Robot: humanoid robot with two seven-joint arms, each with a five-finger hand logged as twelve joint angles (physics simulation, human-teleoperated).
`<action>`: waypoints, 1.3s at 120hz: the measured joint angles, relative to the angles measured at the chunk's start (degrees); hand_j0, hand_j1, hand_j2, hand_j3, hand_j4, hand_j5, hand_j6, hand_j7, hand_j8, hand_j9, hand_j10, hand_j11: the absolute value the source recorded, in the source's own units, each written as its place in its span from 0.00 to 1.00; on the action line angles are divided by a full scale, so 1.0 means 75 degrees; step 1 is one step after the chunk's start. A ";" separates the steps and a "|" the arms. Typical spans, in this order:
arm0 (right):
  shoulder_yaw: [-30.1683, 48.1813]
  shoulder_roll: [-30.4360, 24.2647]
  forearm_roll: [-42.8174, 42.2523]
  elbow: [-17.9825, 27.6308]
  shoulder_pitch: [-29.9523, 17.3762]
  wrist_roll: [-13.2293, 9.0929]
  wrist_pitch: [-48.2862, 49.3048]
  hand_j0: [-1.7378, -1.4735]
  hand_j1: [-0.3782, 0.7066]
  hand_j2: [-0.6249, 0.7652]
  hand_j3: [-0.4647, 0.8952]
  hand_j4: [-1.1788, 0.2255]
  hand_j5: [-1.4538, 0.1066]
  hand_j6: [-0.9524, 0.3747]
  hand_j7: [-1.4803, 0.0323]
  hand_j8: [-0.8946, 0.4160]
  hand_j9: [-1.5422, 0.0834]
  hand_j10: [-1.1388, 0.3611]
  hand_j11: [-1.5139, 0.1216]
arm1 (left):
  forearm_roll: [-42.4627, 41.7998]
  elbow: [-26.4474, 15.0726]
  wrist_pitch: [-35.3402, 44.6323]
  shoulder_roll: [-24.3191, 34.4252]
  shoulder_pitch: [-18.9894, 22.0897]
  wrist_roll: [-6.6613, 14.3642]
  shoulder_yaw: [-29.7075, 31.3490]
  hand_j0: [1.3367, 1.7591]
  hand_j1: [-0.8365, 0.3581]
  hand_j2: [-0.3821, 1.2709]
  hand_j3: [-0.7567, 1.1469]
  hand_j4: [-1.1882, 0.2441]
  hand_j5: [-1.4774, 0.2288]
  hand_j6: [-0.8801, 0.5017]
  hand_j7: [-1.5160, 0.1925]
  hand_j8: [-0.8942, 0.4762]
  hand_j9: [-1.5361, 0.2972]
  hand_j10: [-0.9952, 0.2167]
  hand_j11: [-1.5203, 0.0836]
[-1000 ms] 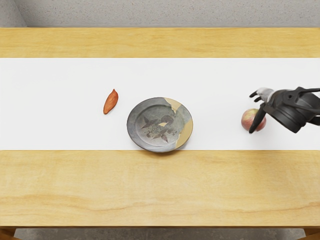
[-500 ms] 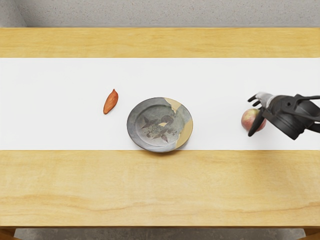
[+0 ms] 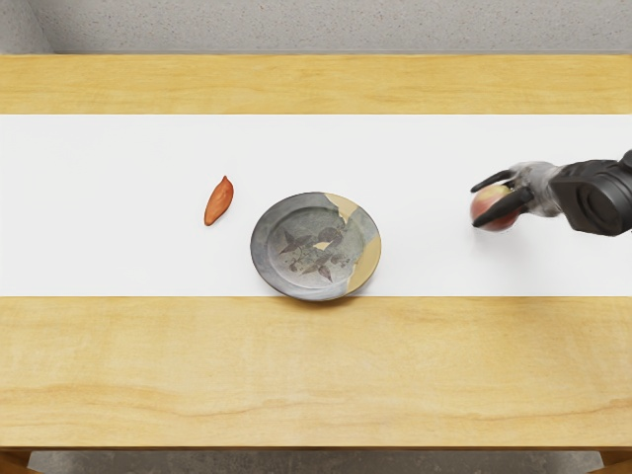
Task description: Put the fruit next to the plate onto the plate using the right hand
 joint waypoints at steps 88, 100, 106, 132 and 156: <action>0.3521 0.3735 0.0678 -0.3716 -0.0832 0.0016 0.6194 0.38 0.70 0.58 0.34 0.61 0.13 0.76 0.23 0.72 0.24 0.65 0.24 | 0.0000 0.0000 0.0000 0.0000 0.0000 0.0000 -0.0001 0.76 0.99 0.23 0.40 0.83 0.87 0.64 0.89 0.65 0.84 0.82 0.95; 0.3516 0.3884 0.0604 -0.4100 -0.0696 0.0016 0.6207 0.38 0.71 0.59 0.34 0.61 0.13 0.76 0.23 0.72 0.24 0.66 0.24 | 0.0000 0.0000 0.0000 0.0000 0.0000 0.0000 -0.0001 0.76 0.99 0.23 0.40 0.83 0.87 0.64 0.89 0.65 0.84 0.82 0.95; 0.3517 0.3923 0.0592 -0.4202 -0.0661 0.0019 0.6189 0.37 0.67 0.57 0.34 0.60 0.20 0.75 0.30 0.70 0.31 0.65 0.31 | 0.0000 0.0000 0.0000 0.0000 0.0000 0.0000 -0.0001 0.76 0.99 0.23 0.40 0.83 0.87 0.64 0.89 0.65 0.84 0.82 0.95; 0.3466 0.3971 0.0599 -0.4302 -0.0564 0.0034 0.6148 0.33 0.25 0.49 0.34 0.75 0.68 0.73 0.74 0.70 0.73 0.72 0.71 | 0.0000 0.0000 0.0000 0.0000 0.0000 0.0000 0.0000 0.76 0.99 0.23 0.40 0.83 0.87 0.64 0.89 0.65 0.84 0.82 0.95; 0.3497 0.3636 0.0653 -0.4244 -0.0424 0.0036 0.6194 0.31 0.11 0.46 0.34 0.81 0.84 0.72 0.89 0.69 0.87 0.75 0.85 | 0.0000 0.0000 0.0000 0.0000 0.0000 0.0000 0.0000 0.76 0.99 0.23 0.40 0.83 0.87 0.64 0.89 0.65 0.84 0.82 0.95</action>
